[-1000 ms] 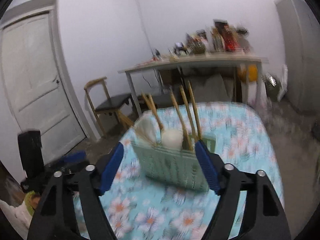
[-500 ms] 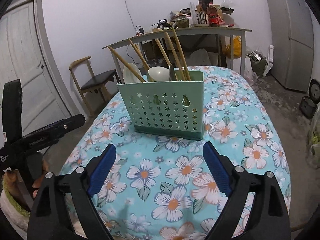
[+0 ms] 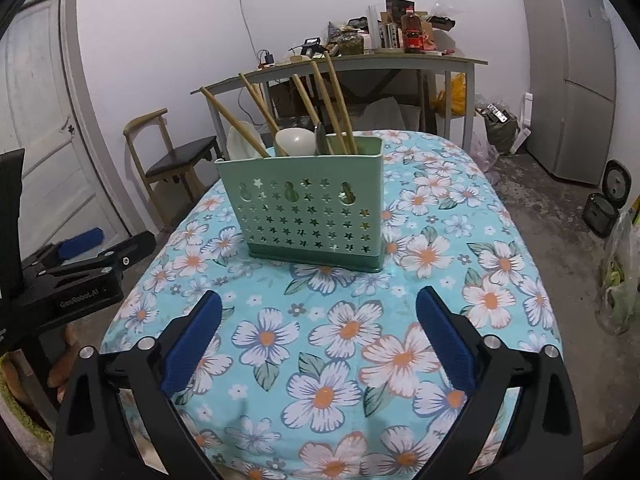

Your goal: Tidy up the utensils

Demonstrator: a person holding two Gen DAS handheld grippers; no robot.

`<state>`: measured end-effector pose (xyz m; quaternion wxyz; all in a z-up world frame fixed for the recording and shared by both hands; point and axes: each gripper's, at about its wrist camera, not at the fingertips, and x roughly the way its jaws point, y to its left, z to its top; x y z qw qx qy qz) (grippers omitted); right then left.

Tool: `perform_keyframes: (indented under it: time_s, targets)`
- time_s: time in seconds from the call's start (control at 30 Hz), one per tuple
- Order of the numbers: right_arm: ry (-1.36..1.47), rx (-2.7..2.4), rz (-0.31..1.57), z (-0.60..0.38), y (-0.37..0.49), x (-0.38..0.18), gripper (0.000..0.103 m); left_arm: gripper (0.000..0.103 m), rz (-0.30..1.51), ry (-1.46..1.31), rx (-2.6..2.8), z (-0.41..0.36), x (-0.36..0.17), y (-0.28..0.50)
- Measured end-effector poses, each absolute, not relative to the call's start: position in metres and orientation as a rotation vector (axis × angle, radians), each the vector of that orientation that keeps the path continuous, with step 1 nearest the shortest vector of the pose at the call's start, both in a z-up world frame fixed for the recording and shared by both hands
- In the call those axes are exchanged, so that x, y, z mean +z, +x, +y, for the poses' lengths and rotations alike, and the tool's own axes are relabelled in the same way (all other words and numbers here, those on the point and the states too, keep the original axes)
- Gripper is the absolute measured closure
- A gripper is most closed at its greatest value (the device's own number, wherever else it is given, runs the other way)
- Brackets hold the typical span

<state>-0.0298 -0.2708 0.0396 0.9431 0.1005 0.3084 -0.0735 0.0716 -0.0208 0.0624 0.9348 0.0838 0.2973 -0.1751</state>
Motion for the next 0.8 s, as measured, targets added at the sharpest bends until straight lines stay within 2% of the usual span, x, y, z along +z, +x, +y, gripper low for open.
perform_keyframes:
  time_s: [0.13,0.4,0.8]
  targets:
    - [0.201,-0.19,0.639,-0.273,-0.03,0.038,0.007,0.008,0.608,0.241,-0.343,-0.029,0.061,0.069]
    - [0.195,-0.282,0.696,-0.278,-0.021,0.027,0.007,0.008,0.67,0.208,-0.343,-0.032,0.057,0.073]
    - [0.186,-0.307,0.68,-0.278,-0.024,0.029,0.007,0.008,0.673,0.158,-0.259,-0.021,0.056,0.076]
